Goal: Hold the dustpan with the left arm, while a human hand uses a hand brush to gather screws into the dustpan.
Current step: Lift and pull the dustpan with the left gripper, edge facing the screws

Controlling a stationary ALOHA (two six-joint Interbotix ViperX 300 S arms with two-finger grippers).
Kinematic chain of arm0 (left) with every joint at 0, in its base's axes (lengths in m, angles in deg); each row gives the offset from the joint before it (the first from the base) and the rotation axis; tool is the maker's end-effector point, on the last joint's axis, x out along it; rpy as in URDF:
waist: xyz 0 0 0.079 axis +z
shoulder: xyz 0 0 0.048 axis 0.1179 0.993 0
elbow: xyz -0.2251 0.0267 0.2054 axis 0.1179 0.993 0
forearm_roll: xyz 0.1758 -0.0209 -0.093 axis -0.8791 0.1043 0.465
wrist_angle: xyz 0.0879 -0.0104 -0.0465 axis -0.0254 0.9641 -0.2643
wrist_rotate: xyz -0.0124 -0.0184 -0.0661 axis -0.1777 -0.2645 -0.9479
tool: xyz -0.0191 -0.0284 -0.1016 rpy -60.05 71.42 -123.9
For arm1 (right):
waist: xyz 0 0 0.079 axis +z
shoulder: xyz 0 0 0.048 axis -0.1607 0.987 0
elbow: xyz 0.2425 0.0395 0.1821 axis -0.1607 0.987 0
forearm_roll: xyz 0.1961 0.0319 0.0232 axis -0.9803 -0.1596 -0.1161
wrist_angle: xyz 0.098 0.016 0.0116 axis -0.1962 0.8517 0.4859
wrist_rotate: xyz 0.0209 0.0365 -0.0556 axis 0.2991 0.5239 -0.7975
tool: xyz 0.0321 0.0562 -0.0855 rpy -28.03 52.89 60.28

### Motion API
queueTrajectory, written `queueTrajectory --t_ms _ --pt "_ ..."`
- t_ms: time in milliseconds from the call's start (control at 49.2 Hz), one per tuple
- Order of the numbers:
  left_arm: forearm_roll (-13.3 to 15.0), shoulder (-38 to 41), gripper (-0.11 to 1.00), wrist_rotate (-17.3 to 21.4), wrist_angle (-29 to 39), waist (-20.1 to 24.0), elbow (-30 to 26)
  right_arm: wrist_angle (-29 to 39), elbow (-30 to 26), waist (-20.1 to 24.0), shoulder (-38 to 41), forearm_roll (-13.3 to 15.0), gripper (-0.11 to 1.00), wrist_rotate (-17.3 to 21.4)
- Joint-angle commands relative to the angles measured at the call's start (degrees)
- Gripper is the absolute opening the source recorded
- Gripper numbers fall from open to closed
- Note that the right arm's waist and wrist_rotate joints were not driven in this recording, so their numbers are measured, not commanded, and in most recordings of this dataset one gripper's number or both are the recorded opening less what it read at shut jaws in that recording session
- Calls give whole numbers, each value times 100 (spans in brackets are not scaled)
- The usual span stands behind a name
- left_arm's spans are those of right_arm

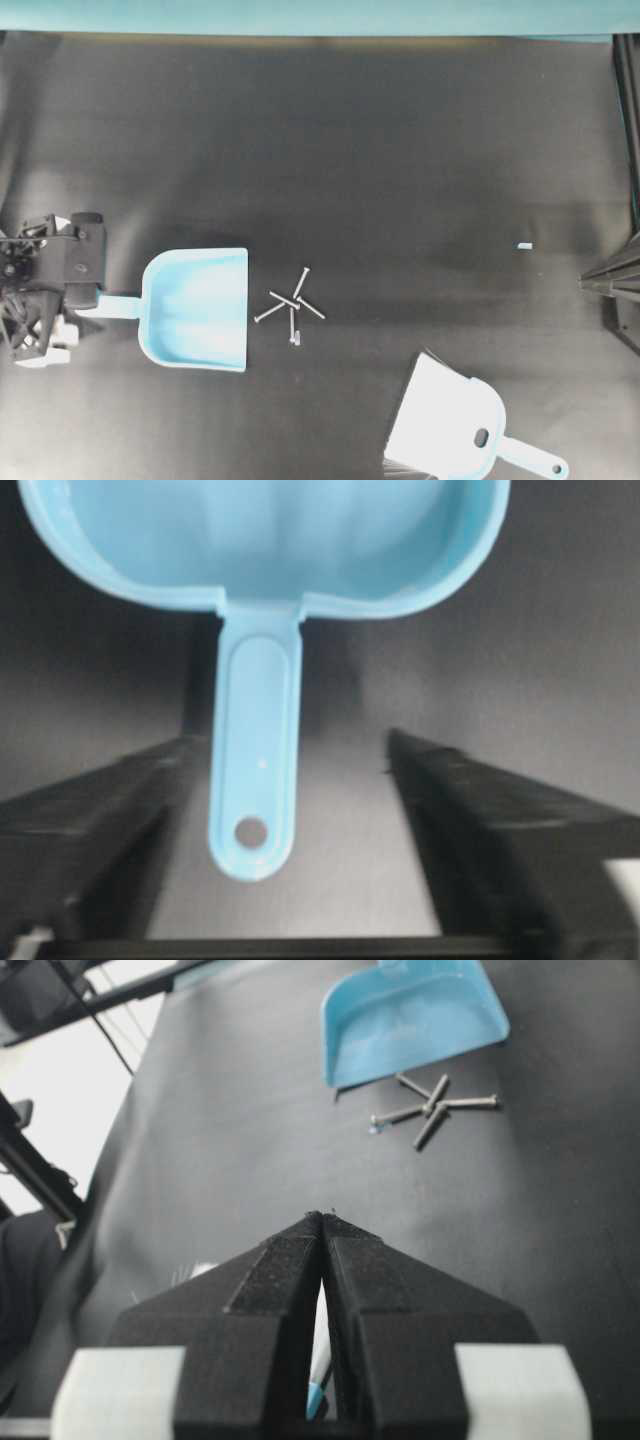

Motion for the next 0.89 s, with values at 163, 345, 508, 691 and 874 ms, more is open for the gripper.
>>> queueTrajectory --t_ms 163,345,508,691,874 --pt "-18 809 88 105 -765 62 -18 -53 -26 0 26 -97 0 0" --pt "-18 1327 89 132 -817 62 18 -44 -35 0 26 -97 0 0" --pt "-18 1512 89 132 -932 123 0 -9 -35 0 9 -97 0 0" --pt "-18 1503 85 132 -993 220 9 18 -44 0 9 -88 0 0" --pt "-18 1512 42 149 -993 220 0 211 -62 0 -35 -79 0 0"
